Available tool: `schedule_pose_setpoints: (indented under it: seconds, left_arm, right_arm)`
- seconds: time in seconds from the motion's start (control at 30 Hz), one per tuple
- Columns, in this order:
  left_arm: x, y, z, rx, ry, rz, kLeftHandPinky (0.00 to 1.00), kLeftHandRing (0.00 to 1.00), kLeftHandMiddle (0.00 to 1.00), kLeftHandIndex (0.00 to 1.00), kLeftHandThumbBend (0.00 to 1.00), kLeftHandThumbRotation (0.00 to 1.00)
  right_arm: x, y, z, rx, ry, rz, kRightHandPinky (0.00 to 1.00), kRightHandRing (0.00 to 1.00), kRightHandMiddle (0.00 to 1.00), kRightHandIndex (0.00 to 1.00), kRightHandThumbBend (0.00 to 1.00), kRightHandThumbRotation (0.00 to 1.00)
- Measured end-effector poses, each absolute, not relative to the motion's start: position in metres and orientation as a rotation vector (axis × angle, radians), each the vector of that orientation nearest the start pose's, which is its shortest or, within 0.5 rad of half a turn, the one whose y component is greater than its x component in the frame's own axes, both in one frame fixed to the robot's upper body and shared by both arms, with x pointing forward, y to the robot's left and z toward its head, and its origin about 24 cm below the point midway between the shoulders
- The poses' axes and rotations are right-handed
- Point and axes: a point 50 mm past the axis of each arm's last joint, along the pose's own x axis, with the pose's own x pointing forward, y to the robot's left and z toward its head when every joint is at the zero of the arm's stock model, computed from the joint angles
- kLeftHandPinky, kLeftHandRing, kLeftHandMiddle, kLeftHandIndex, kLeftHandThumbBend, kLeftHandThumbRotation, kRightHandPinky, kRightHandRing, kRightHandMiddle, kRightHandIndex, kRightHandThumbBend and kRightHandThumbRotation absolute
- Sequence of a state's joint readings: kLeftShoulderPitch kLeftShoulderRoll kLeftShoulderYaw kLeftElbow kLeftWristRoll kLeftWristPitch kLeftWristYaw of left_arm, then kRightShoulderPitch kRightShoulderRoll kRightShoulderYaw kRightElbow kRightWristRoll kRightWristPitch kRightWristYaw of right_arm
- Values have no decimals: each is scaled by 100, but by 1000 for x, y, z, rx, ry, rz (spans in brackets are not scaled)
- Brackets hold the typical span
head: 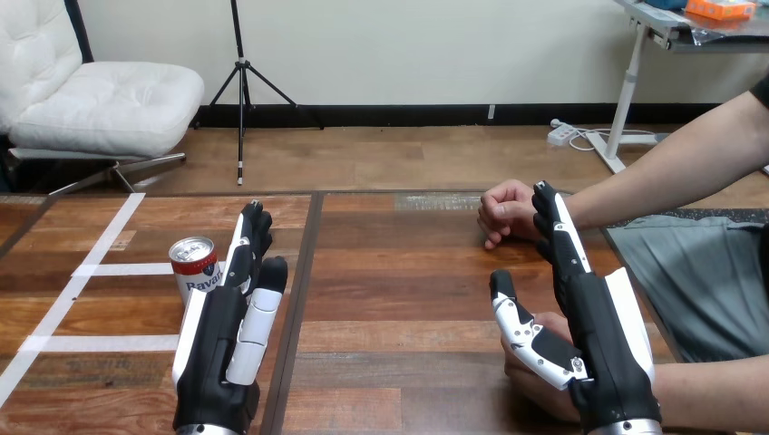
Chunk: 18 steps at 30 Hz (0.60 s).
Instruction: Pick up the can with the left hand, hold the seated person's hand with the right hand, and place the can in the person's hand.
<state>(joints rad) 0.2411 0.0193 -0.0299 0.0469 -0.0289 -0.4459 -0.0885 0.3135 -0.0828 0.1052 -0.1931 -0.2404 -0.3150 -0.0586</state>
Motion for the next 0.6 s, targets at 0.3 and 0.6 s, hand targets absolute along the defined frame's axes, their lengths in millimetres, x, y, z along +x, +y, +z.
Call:
schedule_pose_setpoints:
  seconds: [0.3,0.6]
  left_arm:
    - [198,156,21,2,-167,-49,94,100,100,100,82,94]
    - [198,155,21,2,-167,-49,94,100,100,100,82,95]
  right_arm:
    - [188,-148,49,-284,-210,39,100,100,100,100,13,0]
    - [188,-148,49,-284,-210,39,100,100,100,100,13,0]
